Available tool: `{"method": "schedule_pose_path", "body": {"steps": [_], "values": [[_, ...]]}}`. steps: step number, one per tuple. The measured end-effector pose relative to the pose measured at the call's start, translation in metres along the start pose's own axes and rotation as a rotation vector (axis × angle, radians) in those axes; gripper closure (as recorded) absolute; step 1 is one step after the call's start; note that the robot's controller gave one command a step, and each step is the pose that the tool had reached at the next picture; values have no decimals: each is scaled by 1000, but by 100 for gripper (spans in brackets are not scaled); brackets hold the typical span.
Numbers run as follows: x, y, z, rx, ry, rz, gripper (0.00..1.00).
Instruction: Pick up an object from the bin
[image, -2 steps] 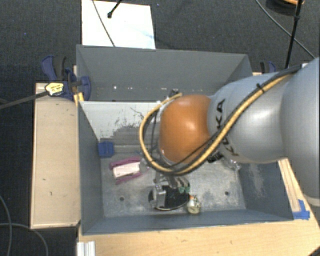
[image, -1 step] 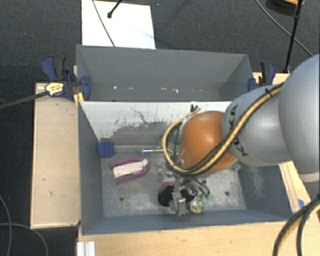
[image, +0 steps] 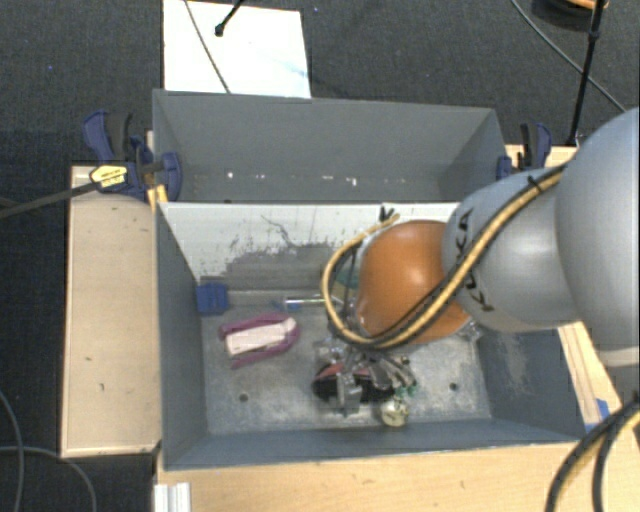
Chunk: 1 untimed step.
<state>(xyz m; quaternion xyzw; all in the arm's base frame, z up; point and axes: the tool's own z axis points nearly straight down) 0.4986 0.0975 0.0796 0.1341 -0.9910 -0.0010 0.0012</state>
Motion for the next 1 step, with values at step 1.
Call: {"method": "schedule_pose_path", "body": {"steps": [1], "values": [[-10,-13,-147,4,-13,-23,100]]}}
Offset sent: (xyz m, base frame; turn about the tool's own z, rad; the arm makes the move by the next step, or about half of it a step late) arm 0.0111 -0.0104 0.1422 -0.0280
